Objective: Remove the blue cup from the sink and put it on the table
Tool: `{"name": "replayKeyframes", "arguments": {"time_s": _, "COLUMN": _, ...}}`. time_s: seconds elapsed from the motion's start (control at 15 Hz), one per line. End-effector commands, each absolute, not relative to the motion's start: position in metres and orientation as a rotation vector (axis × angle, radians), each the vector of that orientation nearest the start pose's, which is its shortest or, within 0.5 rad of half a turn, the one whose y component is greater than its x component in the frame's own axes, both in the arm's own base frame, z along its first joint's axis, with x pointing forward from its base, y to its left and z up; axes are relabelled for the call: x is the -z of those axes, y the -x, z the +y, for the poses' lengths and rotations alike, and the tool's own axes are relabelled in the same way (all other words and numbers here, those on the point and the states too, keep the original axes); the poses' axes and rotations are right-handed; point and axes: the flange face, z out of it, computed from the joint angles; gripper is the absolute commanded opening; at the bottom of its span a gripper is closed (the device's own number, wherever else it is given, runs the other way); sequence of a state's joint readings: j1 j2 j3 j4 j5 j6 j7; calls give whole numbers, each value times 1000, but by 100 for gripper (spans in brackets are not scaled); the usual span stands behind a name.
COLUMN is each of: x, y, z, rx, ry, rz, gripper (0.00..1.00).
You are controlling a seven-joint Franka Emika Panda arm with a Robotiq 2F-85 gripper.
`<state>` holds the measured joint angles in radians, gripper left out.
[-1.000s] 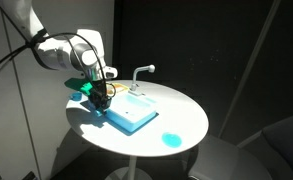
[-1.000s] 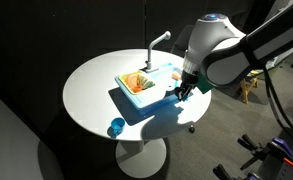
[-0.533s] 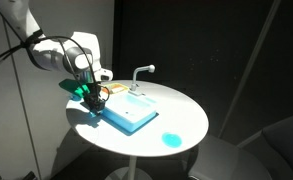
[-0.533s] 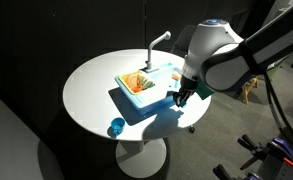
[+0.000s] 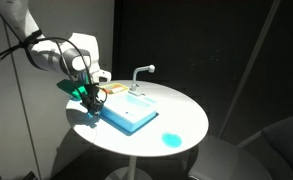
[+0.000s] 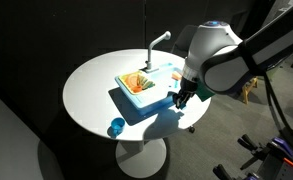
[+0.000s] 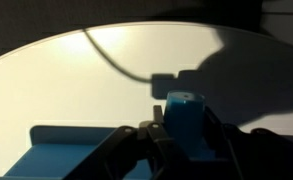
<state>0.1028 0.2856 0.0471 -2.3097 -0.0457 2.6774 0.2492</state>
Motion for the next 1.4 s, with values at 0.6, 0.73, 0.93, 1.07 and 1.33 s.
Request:
{"name": "replayKeyframes", "arguments": {"time_s": 0.6, "x": -214, "y": -510, "z": 80, "rx": 54, "ry": 3119, "rz": 100, "gripper": 16}}
{"name": "replayKeyframes", "arguments": {"time_s": 0.73, "x": -212, "y": -509, "z": 80, "rx": 47, "ry": 3120, "rz": 100, "gripper": 16}}
{"name": "replayKeyframes", "arguments": {"time_s": 0.93, "x": -208, "y": -507, "z": 79, "rx": 36, "ry": 3122, "rz": 99, "gripper": 16}}
{"name": "replayKeyframes", "arguments": {"time_s": 1.07, "x": -206, "y": -507, "z": 78, "rx": 31, "ry": 3122, "rz": 98, "gripper": 16}}
{"name": "replayKeyframes", "arguments": {"time_s": 1.33, "x": -205, "y": -508, "z": 78, "rx": 27, "ry": 3124, "rz": 98, "gripper": 16}}
